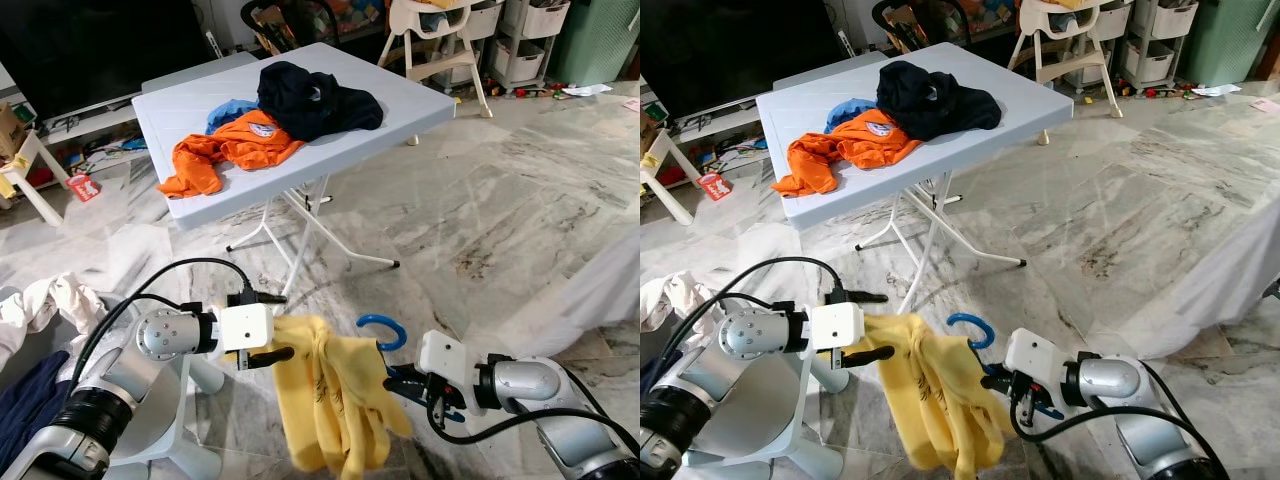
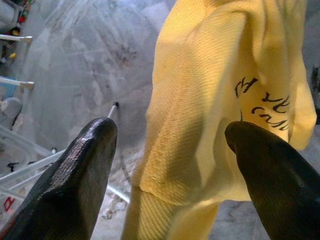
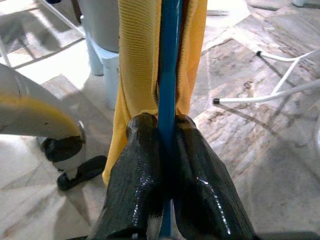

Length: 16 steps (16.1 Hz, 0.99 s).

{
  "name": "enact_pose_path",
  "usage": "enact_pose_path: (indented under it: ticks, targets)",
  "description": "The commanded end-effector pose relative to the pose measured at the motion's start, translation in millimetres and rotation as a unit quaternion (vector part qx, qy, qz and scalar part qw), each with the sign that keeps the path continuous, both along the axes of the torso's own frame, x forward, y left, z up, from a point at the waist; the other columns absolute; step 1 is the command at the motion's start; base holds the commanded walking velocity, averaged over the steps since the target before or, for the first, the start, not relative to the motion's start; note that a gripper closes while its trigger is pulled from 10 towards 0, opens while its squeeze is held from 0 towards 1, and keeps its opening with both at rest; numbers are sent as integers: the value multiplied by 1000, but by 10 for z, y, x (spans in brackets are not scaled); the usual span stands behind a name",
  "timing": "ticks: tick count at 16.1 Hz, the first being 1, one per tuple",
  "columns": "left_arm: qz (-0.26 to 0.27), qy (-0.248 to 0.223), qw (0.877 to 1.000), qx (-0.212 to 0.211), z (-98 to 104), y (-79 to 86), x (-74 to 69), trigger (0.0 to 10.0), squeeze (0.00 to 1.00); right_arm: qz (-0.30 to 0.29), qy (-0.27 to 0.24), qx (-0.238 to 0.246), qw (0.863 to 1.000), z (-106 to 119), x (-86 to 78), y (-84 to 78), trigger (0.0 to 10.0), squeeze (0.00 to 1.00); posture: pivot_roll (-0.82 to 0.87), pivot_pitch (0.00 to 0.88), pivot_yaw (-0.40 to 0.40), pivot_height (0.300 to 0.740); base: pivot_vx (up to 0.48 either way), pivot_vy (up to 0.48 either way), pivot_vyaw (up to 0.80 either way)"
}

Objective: Hang hanger

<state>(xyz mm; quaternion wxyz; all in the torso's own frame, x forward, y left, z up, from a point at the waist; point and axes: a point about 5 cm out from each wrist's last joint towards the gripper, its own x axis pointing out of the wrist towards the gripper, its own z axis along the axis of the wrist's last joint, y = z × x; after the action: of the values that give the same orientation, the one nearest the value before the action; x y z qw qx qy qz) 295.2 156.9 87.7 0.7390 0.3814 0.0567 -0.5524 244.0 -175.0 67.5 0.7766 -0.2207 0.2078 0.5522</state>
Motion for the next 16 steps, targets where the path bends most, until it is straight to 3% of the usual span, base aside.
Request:
enact_pose_path:
  ticks: [1, 2, 4, 5, 6, 7, 9, 10, 13, 16]
  targets:
    - [-3, 8, 1000, 8, -11, 60, 4, 1294, 0, 33, -9, 25, 999, 105, -17, 102, 0, 0, -159, 22, 132, 740, 0, 0, 0]
    - [-4, 10, 1000, 7, -11, 64, 8, 39, 0, 37, -6, 24, 999, 107, -34, 97, 0, 0, -160, 21, 133, 740, 0, 0, 0]
    - [-11, 42, 999, -31, 68, 10, 44, 1608, 0, 45, 0, 12, 999, 98, -50, 52, 0, 0, -161, 22, 129, 740, 0, 0, 0]
    - [-17, 50, 998, -35, 75, 2, 39, 1608, 0, 46, 1, 11, 999, 100, -52, 50, 0, 0, -161, 22, 128, 740, 0, 0, 0]
    - [-29, 78, 996, -40, 83, -12, 18, 3333, 0, 46, 2, 10, 999, 102, -47, 46, 0, 0, -160, 22, 127, 740, 0, 0, 0]
    - [-42, 101, 992, -55, 113, -39, -1, 2784, 0, 47, 3, 8, 999, 94, -47, 43, 0, 0, -159, 21, 126, 740, 0, 0, 0]
    - [-54, 120, 990, -51, 117, -35, -17, 3333, 0, 49, 6, 7, 999, 82, -57, 45, 0, 0, -159, 20, 125, 740, 0, 0, 0]
    - [-59, 125, 989, -56, 133, -36, -15, 0, 0, 53, 9, 6, 999, 73, -71, 51, 0, 0, -159, 20, 124, 740, 0, 0, 0]
    - [-73, 145, 986, -45, 130, -11, -36, 0, 0, 56, 11, 5, 998, 66, -81, 54, 0, 0, -160, 19, 123, 740, 0, 0, 0]
    - [-86, 172, 981, -7, 92, 93, -77, 0, 0, 62, 14, 2, 998, 58, -95, 53, 0, 0, -158, 18, 120, 740, 0, 0, 0]
